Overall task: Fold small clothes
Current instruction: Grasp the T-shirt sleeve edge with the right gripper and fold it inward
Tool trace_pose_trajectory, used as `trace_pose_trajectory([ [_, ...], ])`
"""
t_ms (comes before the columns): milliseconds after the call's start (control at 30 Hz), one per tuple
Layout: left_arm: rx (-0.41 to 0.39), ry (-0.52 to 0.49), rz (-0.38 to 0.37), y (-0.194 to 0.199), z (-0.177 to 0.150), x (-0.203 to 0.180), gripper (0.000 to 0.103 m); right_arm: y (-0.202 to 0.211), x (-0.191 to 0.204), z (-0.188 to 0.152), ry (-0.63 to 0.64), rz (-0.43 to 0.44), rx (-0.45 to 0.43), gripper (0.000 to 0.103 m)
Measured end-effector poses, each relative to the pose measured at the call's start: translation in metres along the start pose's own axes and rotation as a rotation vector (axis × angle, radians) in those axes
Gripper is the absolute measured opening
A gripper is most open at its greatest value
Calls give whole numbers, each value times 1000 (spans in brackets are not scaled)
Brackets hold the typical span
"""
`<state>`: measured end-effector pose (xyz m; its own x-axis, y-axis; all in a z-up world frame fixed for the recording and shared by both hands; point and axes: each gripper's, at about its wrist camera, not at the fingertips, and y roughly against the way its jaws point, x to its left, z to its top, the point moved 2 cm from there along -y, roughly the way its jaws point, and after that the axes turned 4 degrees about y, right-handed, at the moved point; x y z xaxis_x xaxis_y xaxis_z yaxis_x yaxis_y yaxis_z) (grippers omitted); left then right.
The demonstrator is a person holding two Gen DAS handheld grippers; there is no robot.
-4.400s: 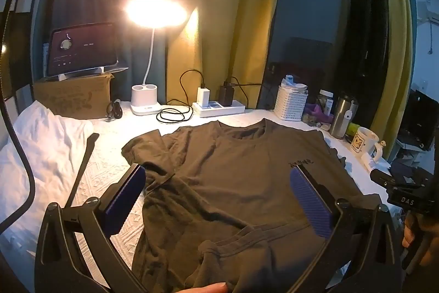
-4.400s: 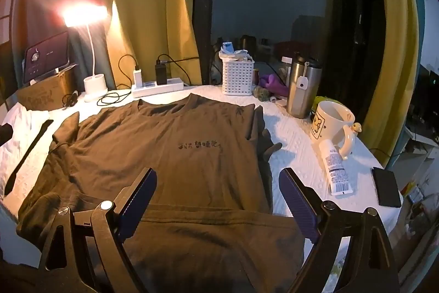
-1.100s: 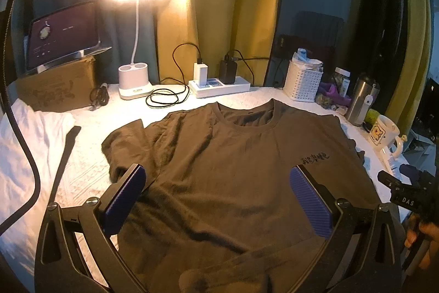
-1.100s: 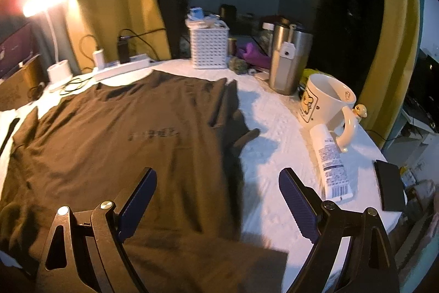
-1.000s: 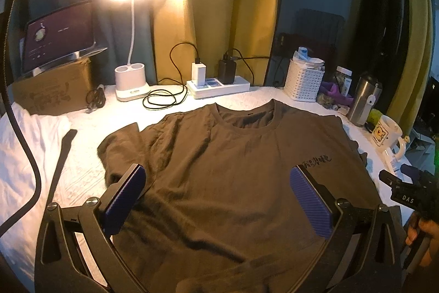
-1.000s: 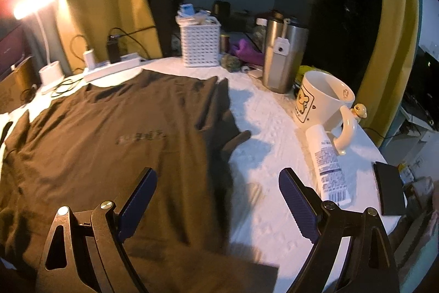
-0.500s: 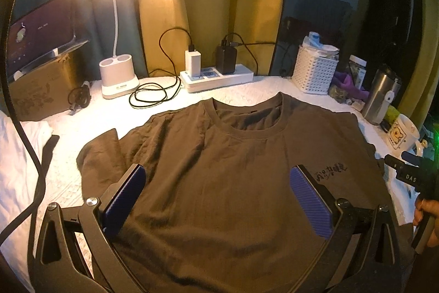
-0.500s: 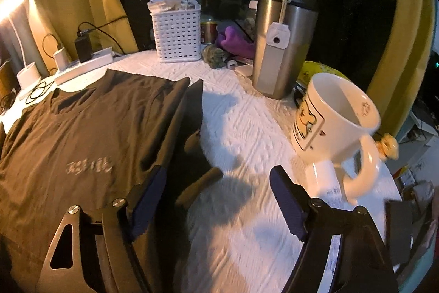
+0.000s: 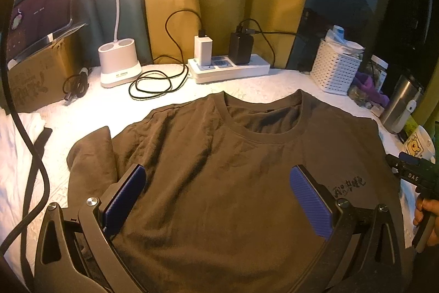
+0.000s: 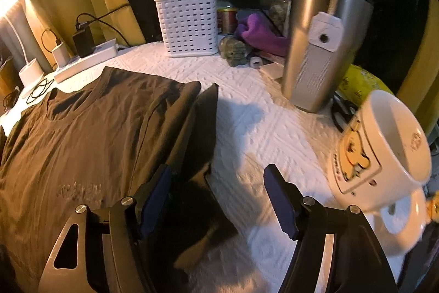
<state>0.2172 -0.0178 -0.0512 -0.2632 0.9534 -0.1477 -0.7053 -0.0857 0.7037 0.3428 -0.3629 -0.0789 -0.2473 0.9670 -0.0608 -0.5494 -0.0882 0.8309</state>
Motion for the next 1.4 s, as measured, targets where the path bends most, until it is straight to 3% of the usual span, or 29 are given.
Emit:
trace_pose_trajectory([
  [300, 28, 14, 11, -10, 0, 10, 103, -20, 17, 4, 17, 73, 51, 61],
  [500, 55, 34, 14, -17, -5, 21, 103, -22, 24, 3, 32, 66, 42, 59],
  [567, 63, 36, 12, -18, -7, 23, 103, -21, 27, 1, 44, 94, 35, 34],
  [667, 72, 33, 7, -20, -8, 25, 103, -20, 36, 1, 61, 112, 32, 13],
  [800, 70, 31, -4, -17, -8, 28, 103, -18, 36, 0, 44, 111, 33, 9],
  [1133, 63, 43, -23, -7, -12, 40, 103, 21, 1, 4, -60, -13, -45, 8],
  [1400, 41, 62, -51, 4, -13, 55, 103, 58, 34, 25, 17, -67, -128, 8],
])
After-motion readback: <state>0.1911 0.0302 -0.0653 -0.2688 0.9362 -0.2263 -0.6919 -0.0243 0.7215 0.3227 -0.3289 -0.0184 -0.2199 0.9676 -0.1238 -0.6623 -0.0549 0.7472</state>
